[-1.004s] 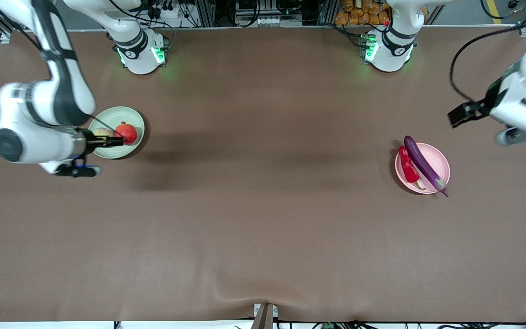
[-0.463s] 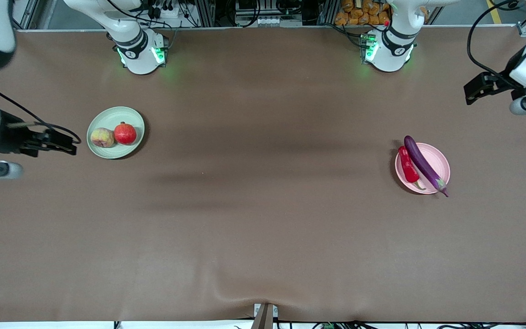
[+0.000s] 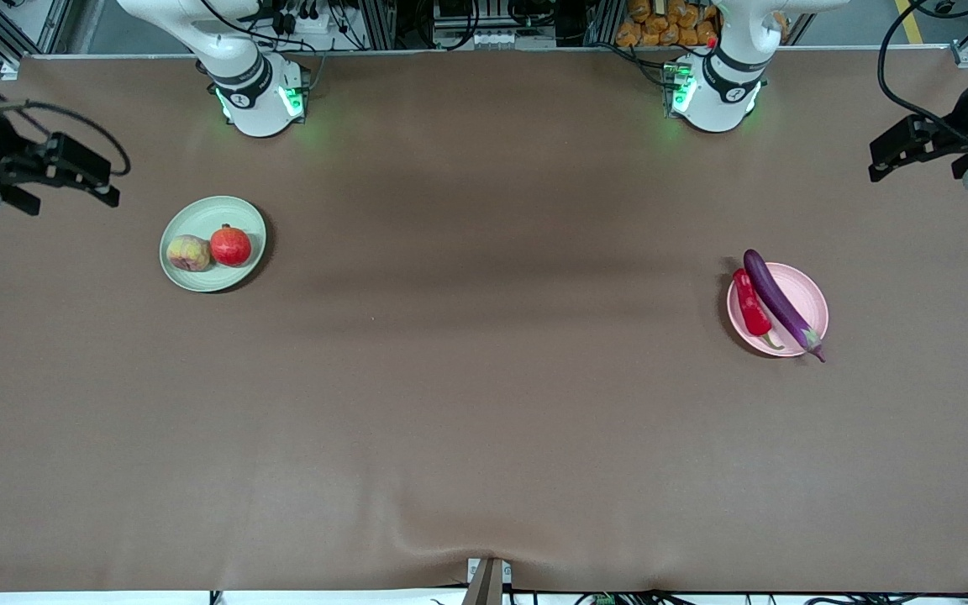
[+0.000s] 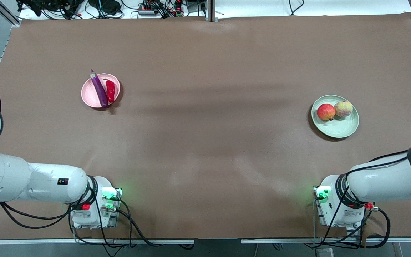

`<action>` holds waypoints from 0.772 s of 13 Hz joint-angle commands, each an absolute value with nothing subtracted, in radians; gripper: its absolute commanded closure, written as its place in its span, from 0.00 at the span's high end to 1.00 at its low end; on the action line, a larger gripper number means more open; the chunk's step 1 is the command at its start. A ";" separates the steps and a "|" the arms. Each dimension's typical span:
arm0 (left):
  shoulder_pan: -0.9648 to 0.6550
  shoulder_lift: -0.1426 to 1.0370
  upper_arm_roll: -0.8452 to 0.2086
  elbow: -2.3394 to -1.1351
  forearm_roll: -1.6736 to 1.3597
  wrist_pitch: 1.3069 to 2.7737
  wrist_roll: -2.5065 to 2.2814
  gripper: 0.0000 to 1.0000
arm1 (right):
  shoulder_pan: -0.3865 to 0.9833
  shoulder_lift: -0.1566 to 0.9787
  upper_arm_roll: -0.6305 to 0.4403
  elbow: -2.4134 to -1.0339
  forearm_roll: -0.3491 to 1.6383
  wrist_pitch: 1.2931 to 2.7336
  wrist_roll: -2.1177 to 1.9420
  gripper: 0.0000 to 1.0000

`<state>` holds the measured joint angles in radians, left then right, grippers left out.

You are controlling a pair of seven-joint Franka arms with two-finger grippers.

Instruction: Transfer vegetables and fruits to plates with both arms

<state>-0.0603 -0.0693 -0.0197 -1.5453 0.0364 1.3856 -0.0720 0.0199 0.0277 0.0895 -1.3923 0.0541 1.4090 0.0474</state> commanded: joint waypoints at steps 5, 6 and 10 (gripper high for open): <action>-0.043 -0.100 -0.038 -1.562 0.014 1.355 -0.025 1.00 | -0.031 -0.037 0.098 -1.467 -0.002 1.520 0.031 1.00; -0.041 -0.097 -0.034 -1.560 0.012 1.356 -0.015 1.00 | -0.034 -0.037 0.098 -1.466 -0.003 1.517 0.031 1.00; -0.043 -0.083 -0.035 -1.559 0.014 1.356 -0.038 1.00 | -0.040 -0.038 0.101 -1.468 -0.018 1.467 0.034 1.00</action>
